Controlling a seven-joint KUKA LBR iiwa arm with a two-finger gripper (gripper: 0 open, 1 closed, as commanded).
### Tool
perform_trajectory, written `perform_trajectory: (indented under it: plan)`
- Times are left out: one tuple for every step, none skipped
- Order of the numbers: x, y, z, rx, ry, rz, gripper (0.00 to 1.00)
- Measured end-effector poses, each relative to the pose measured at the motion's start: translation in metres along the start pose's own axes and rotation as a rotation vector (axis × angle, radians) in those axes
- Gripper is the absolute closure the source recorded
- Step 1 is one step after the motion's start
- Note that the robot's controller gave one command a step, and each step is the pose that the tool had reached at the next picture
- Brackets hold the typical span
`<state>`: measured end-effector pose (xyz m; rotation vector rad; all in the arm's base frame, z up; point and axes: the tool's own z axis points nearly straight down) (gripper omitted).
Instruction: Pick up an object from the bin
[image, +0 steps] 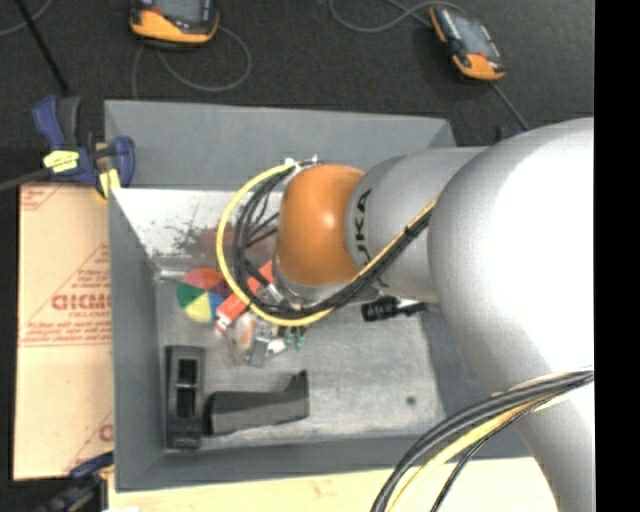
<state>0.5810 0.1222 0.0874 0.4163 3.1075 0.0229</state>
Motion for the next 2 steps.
perform_trajectory:
  plan:
    - [0.0000,0.0001,0.0001,0.000,0.000,0.001,1.00]
    - [0.0000,0.0001,0.0001,-0.001,0.000,0.001,1.00]
